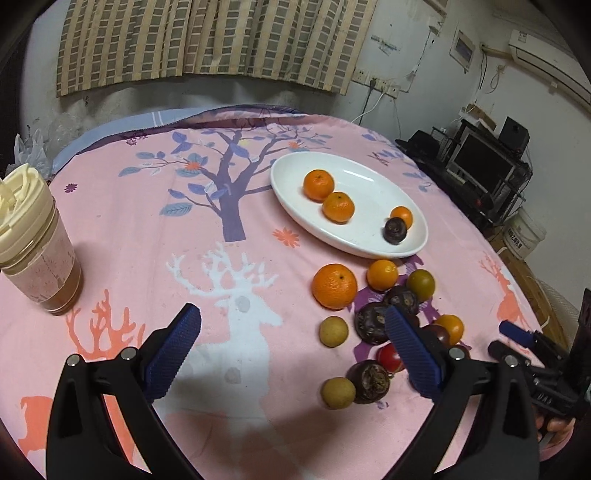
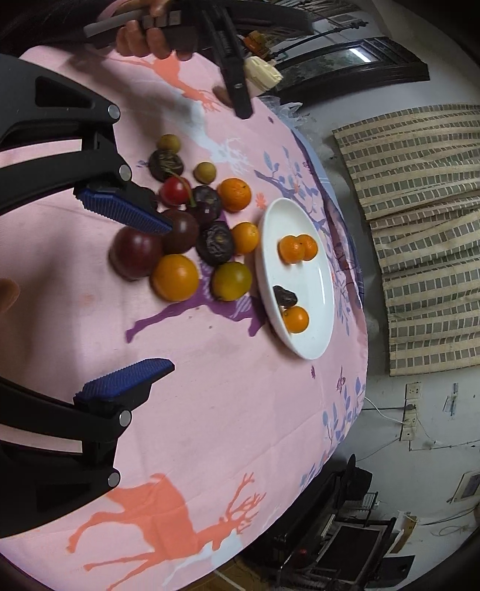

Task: Organize fruits
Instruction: 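Move both open grippers back toward the fruit pile, then grasp a dark red plum with the right gripper while the left gripper grasps a small yellow-green fruit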

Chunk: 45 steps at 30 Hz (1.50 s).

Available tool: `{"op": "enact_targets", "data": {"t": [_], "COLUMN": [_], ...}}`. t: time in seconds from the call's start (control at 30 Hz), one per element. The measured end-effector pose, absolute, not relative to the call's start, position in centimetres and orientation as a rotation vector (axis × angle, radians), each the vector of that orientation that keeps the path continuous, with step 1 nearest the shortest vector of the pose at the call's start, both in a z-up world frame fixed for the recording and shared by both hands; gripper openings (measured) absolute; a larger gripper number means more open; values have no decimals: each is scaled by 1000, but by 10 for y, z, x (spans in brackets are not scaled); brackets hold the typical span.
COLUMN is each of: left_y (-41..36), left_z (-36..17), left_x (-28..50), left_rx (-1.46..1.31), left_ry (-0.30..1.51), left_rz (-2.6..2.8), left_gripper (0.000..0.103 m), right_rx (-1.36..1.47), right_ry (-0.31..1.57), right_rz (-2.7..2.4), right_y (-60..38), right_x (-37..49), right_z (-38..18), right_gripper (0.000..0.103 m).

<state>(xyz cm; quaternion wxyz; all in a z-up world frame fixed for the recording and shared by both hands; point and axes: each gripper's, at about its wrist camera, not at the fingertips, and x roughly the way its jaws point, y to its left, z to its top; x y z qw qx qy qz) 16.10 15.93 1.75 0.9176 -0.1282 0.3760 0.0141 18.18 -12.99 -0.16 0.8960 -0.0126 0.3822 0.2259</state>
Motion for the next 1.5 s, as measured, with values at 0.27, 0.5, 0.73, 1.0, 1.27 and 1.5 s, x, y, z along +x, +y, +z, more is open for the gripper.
{"op": "enact_targets", "data": {"t": [0.27,0.5,0.73,1.0,1.27,1.5], "left_y": [148,157,162,155,139,134], "left_z": [17,13,14,13,-9,-20], "left_x": [156,154,152,149,135,132], "left_rx": [-224,-264,-270,-205,-121,-100], "left_ry": [776,787,780,790,859,900], "left_rz": [12,25,38,-6,-150,-195], "left_gripper": [98,98,98,98,68,62], "right_rx": [-162,-196,-119,46,162,196], "right_ry": [785,838,948,979,980,987], "right_rz": [500,550,586,624,675,661], "right_y": [-114,-91,-85,-106,-118,-123], "right_x": [163,167,189,199,203,205], "right_z": [-3,-15,-31,-35,-36,-39], "right_gripper": [70,66,48,38,38,38]}}
